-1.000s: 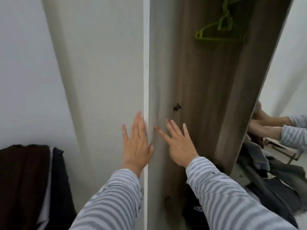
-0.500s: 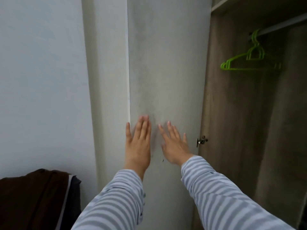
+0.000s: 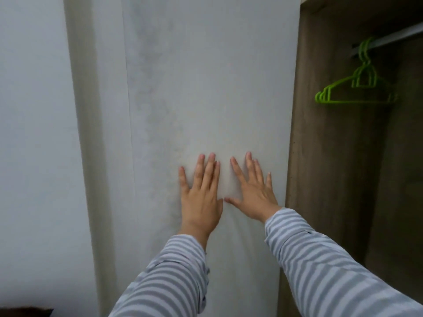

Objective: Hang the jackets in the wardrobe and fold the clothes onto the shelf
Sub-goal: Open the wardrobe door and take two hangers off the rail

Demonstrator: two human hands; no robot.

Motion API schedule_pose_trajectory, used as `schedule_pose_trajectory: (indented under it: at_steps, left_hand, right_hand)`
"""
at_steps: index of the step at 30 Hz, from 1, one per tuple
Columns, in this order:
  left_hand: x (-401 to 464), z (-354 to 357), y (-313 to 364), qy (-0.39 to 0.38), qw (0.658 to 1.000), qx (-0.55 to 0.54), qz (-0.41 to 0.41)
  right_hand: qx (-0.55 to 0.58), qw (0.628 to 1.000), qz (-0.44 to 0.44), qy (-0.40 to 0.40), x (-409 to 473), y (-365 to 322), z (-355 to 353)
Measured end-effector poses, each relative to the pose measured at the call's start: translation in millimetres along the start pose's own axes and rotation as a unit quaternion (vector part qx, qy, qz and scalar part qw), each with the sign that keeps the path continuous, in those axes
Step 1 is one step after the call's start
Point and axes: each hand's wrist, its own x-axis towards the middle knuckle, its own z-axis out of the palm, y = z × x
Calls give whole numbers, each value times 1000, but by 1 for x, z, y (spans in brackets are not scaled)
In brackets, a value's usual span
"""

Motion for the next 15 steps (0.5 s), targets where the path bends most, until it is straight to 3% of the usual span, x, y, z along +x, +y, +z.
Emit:
schedule_pose_trajectory:
  at_steps: [15]
  left_hand:
    - [48, 64, -17, -81, 996, -28, -15]
  right_hand:
    - [-110, 993, -17, 42, 49, 24, 25]
